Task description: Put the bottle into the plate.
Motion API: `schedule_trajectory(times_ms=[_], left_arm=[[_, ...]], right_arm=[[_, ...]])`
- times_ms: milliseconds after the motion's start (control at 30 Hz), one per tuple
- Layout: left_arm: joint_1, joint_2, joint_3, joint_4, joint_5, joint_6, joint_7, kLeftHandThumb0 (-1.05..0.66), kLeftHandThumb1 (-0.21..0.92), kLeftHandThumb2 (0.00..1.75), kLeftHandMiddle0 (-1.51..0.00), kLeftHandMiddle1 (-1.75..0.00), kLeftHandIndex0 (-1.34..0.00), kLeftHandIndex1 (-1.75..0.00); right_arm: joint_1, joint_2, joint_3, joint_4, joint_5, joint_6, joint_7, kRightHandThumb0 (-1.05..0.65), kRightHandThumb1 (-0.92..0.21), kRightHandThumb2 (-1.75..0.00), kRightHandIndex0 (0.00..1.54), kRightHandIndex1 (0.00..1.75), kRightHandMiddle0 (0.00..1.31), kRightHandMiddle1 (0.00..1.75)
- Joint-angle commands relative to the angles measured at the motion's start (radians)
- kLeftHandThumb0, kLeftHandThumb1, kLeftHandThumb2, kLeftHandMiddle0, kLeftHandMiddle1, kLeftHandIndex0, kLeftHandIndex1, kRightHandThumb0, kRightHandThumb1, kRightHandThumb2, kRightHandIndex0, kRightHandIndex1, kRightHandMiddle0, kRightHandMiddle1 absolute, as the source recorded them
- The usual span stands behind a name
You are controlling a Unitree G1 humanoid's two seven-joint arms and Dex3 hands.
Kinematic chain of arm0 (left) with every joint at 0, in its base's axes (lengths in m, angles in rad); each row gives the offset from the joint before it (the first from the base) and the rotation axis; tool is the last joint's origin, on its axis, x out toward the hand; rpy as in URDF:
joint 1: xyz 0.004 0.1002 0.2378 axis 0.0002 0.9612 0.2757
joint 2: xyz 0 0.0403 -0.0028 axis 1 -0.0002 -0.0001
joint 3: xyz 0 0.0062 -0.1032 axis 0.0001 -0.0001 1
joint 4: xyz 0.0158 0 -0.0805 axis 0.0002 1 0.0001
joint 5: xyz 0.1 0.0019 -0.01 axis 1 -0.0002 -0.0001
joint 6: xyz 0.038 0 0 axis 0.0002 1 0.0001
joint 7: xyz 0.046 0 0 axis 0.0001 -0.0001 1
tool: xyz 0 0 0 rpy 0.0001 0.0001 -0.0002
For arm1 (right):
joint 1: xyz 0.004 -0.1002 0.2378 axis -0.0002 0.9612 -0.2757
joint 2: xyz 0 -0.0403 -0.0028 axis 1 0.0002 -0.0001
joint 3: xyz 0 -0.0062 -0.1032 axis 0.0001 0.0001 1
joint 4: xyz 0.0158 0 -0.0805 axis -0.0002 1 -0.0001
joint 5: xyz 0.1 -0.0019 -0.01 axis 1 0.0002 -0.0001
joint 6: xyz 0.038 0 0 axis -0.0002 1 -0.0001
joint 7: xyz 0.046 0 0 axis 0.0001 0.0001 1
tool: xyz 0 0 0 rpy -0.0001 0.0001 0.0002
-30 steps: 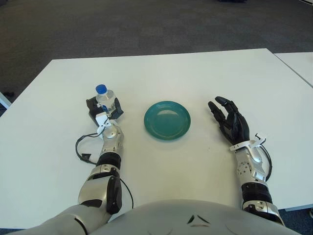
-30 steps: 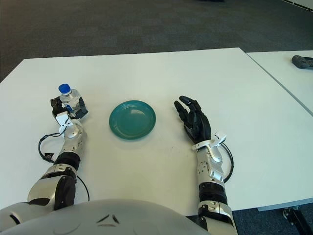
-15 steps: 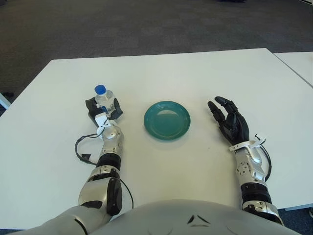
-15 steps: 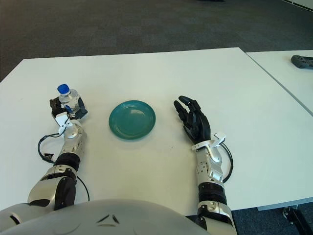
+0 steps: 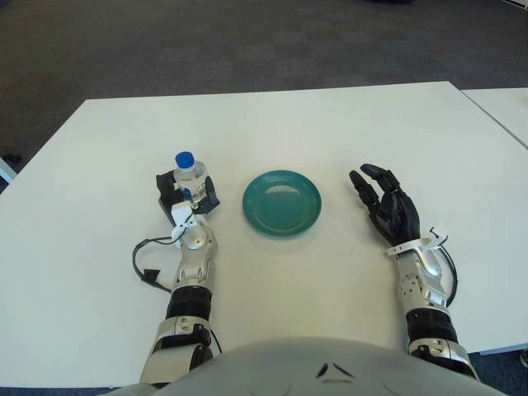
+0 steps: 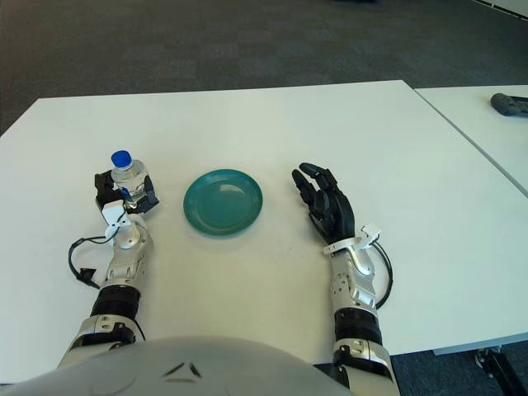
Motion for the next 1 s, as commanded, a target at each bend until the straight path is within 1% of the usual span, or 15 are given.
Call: schedule_trajectory(times_ms=[0, 67, 133, 167, 333, 400, 433, 500, 600, 633, 700, 733, 833, 900, 967], left_arm=[[0.045, -0.043, -0.064, -0.085, 0.028, 0.037, -0.042, -0.50, 0.23, 1.42, -1.17, -1.75, -0.67, -1.75], [0.047, -0.040, -0.093, -0.121, 0.040, 0.044, -0.056, -0.49, 0.23, 1.42, -1.18, -1.75, -0.67, -1.75], [0.044, -0.031, -0.105, -0.129, 0.042, 0.033, -0.070, -0.49, 0.23, 1.42, -1.18, -1.75, -0.67, -1.75], [0.036, -0.025, -0.111, -0.123, 0.045, 0.020, -0.077, -0.49, 0.23, 1.41, -1.18, -1.75, -0.67, -1.75], [0.014, -0.003, -0.127, -0.102, 0.059, -0.014, -0.099, -0.50, 0.22, 1.43, -1.19, -1.75, -0.68, -1.75], [0.008, -0.003, -0.137, -0.107, 0.067, -0.010, -0.104, -0.50, 0.22, 1.43, -1.19, -1.75, -0.68, -1.75], [0.007, -0.005, -0.142, -0.116, 0.071, -0.003, -0.106, -0.50, 0.22, 1.43, -1.19, -1.75, -0.68, -1.75], [0.008, -0.007, -0.155, -0.137, 0.081, 0.014, -0.114, -0.49, 0.24, 1.41, -1.19, -1.75, -0.67, -1.75], [0.011, -0.005, -0.161, -0.150, 0.087, 0.022, -0.123, -0.49, 0.25, 1.39, -1.18, -1.75, -0.66, -1.75], [0.013, -0.004, -0.163, -0.155, 0.090, 0.023, -0.126, -0.49, 0.26, 1.39, -1.18, -1.75, -0.65, -1.75], [0.016, -0.006, -0.169, -0.168, 0.096, 0.028, -0.129, -0.48, 0.27, 1.38, -1.17, -1.75, -0.64, -1.75], [0.019, -0.005, -0.173, -0.175, 0.099, 0.031, -0.133, -0.48, 0.27, 1.37, -1.17, -1.75, -0.64, -1.75], [0.027, -0.002, -0.177, -0.188, 0.099, 0.041, -0.143, -0.47, 0.29, 1.35, -1.16, -1.75, -0.63, -1.75], [0.033, -0.003, -0.180, -0.196, 0.098, 0.053, -0.153, -0.47, 0.29, 1.34, -1.15, -1.75, -0.62, -1.75], [0.036, -0.005, -0.180, -0.200, 0.098, 0.061, -0.160, -0.47, 0.30, 1.34, -1.15, -1.75, -0.62, -1.75]], right_arm=[[0.094, 0.052, 0.019, -0.009, 0.012, 0.098, -0.056, -0.59, -0.70, -0.67, 0.48, 0.39, 0.35, 1.16], [0.093, 0.077, 0.023, -0.020, 0.023, 0.090, -0.058, -0.57, -0.64, -0.77, 0.43, 0.56, 0.37, 1.20], [0.093, 0.090, 0.027, -0.014, 0.022, 0.079, -0.055, -0.57, -0.62, -0.81, 0.41, 0.64, 0.37, 1.22], [0.096, 0.081, 0.025, -0.001, 0.019, 0.071, -0.040, -0.57, -0.61, -0.82, 0.40, 0.68, 0.36, 1.23], [0.117, 0.058, 0.048, -0.011, -0.007, 0.057, -0.011, -0.62, -0.67, -0.77, 0.35, 0.80, 0.31, 1.24], [0.143, 0.073, 0.067, -0.064, -0.012, 0.053, -0.022, -0.63, -0.69, -0.73, 0.33, 0.86, 0.30, 1.25], [0.152, 0.084, 0.072, -0.076, -0.012, 0.046, -0.026, -0.62, -0.69, -0.73, 0.31, 0.92, 0.30, 1.26], [0.160, 0.100, 0.074, -0.076, -0.007, 0.030, -0.028, -0.63, -0.69, -0.72, 0.26, 1.05, 0.29, 1.31], [0.165, 0.107, 0.077, -0.076, -0.002, 0.022, -0.029, -0.63, -0.70, -0.71, 0.22, 1.15, 0.27, 1.34], [0.151, 0.114, 0.073, -0.041, -0.002, 0.006, -0.022, -0.63, -0.71, -0.71, 0.20, 1.17, 0.27, 1.34], [0.101, 0.124, 0.054, 0.084, 0.002, -0.049, 0.009, -0.66, -0.75, -0.65, 0.17, 1.23, 0.24, 1.33], [0.100, 0.124, 0.056, 0.082, 0.004, -0.050, 0.017, -0.67, -0.78, -0.61, 0.16, 1.25, 0.23, 1.33], [0.127, 0.118, 0.079, 0.010, -0.010, -0.019, -0.001, -0.72, -0.87, -0.51, 0.14, 1.35, 0.19, 1.30], [0.157, 0.114, 0.102, -0.065, -0.044, 0.012, -0.051, -0.75, -0.90, -0.49, 0.13, 1.40, 0.17, 1.29], [0.166, 0.108, 0.106, -0.066, -0.065, 0.009, -0.072, -0.79, -0.91, -0.49, 0.14, 1.47, 0.15, 1.26]])
